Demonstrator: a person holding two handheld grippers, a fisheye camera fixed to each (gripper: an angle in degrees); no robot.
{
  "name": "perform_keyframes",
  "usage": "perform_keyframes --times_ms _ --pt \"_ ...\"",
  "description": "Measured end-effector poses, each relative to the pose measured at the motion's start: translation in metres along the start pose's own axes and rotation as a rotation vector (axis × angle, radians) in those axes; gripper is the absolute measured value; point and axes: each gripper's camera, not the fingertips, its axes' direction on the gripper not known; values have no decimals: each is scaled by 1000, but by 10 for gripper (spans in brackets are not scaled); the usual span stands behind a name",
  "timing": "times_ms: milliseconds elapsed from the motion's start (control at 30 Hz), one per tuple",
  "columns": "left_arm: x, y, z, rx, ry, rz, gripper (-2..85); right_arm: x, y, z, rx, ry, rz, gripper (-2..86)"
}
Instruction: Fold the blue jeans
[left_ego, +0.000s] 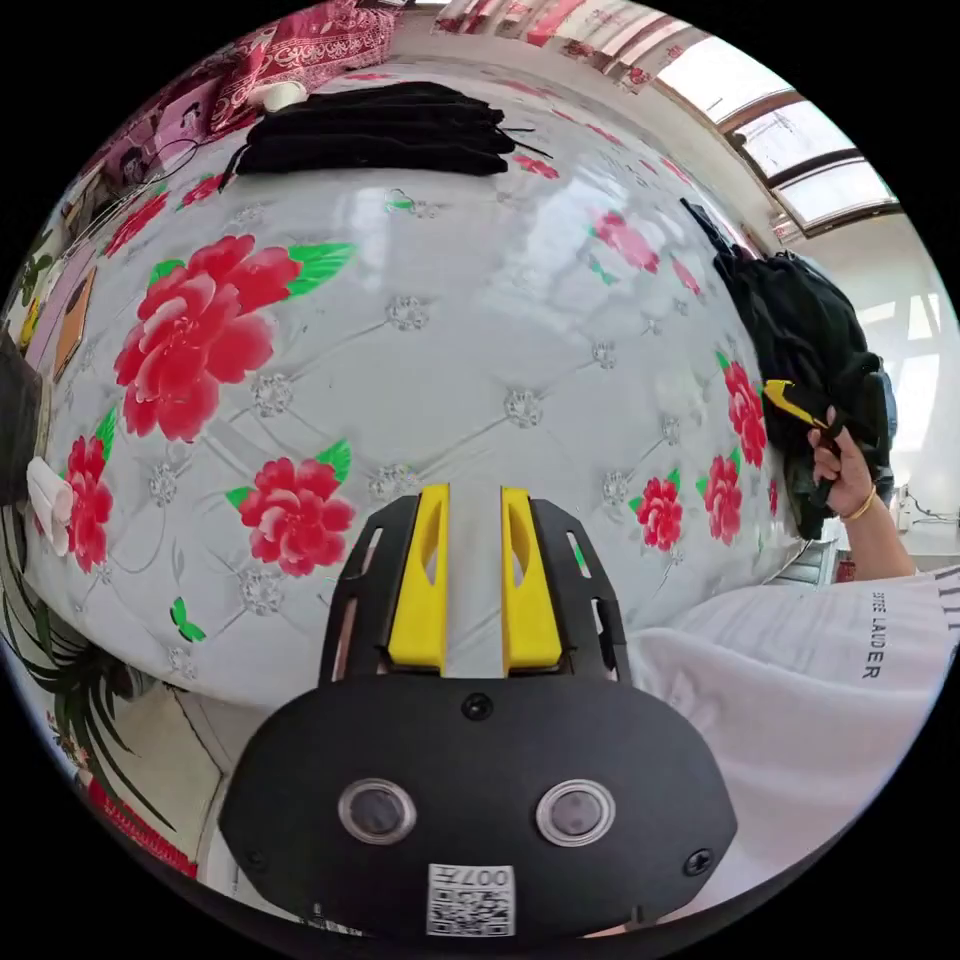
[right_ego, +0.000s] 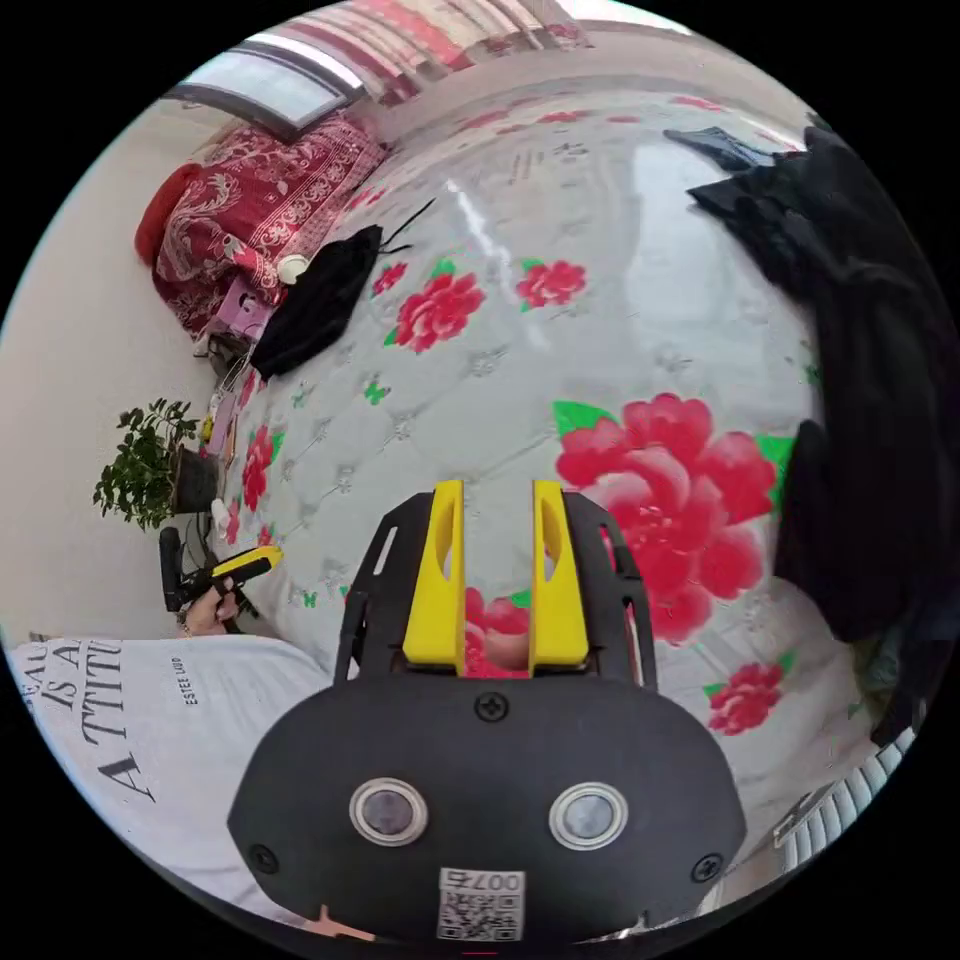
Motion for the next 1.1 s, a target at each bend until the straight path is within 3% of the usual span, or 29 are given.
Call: perform_keyframes --times_ms 133,200,267,333,467,533,633,700,800,933,1033,1100 --pt "58 11 47 -122 -32 126 83 43 37 -148 357 348 90 88" --pt "77 12 58 -121 -184 154 66 46 67 -239 635 613 142 90" --pt "91 12 68 -127 -253 199 60 50 83 -287 761 769 184 90" --pt "97 17 75 -102 -290 197 52 66 89 -315 757 834 222 87" --pt "92 24 76 -50 -270 149 23 152 90 -303 466 624 392 56" --pt "92 27 76 -67 -204 102 -2 153 108 -298 507 678 393 33" --pt "102 41 68 -28 -44 52 -8 144 135 -313 648 404 416 11" --pt "116 55 58 40 41 48 -9 108 163 -329 813 187 278 4" --pt "139 71 46 90 67 56 -9 38 185 -343 868 82 81 1" --pt "165 64 36 91 31 100 -9 -65 198 -316 775 74 -201 0" --pt "168 55 13 168 100 57 -9 -144 212 -264 681 -64 -396 0" --pt "169 53 -2 225 149 25 -9 -216 221 -210 528 -324 -612 3"
